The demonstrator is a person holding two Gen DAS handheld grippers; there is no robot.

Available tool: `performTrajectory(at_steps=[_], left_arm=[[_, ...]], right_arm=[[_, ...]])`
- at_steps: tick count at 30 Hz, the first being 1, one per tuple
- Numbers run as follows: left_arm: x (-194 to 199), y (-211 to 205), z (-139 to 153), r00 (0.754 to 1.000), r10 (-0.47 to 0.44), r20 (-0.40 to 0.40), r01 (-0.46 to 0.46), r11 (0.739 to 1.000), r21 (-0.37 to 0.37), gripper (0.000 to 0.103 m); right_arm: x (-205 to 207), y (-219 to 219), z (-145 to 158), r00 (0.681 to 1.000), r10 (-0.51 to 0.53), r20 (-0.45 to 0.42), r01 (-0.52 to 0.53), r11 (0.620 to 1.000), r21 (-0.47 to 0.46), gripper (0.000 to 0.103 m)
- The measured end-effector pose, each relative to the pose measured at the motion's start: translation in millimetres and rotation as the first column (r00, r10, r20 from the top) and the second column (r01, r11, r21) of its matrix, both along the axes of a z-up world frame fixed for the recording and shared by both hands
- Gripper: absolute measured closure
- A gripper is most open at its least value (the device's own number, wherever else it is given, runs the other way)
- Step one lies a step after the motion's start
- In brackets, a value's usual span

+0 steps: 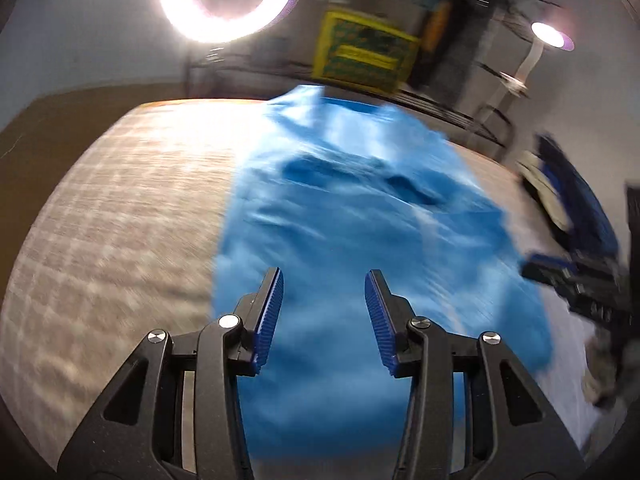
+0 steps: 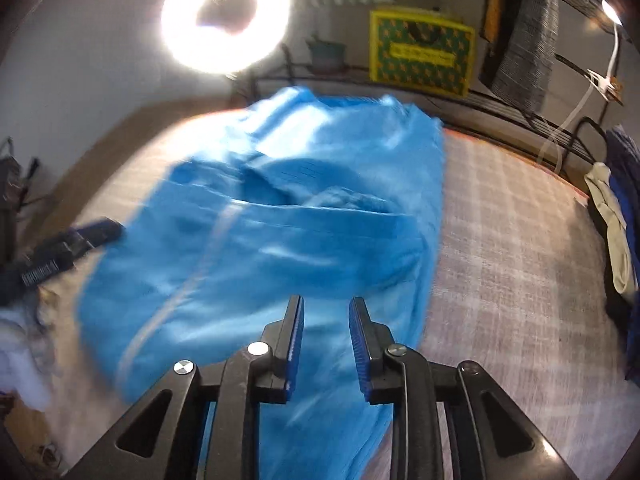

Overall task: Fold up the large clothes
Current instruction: 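Open both tools, release the folded coat and smooth it flat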

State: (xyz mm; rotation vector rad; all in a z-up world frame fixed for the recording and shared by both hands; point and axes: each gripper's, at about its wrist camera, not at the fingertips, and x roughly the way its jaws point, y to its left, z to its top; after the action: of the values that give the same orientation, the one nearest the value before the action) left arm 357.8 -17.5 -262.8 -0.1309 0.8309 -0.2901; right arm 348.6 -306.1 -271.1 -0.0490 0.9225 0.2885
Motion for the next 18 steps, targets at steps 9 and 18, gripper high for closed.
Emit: performTrajectory(at_steps=[9,18], left_arm=[[-24,-29,-32,0.986,-0.085,-0.147,0.1,0.99,0.101,0.058],[-47,5,-12,0.989,0.037,-0.143,-0.015,0.988,0.154,0.063]], right_arm=[[-63,30,-18,0.985,0.13,-0.11,-0.143,0.982,-0.119,0.078],[-79,6,-27,0.975,0.041,-0.216,-0.064,0.993,-0.097,0.077]])
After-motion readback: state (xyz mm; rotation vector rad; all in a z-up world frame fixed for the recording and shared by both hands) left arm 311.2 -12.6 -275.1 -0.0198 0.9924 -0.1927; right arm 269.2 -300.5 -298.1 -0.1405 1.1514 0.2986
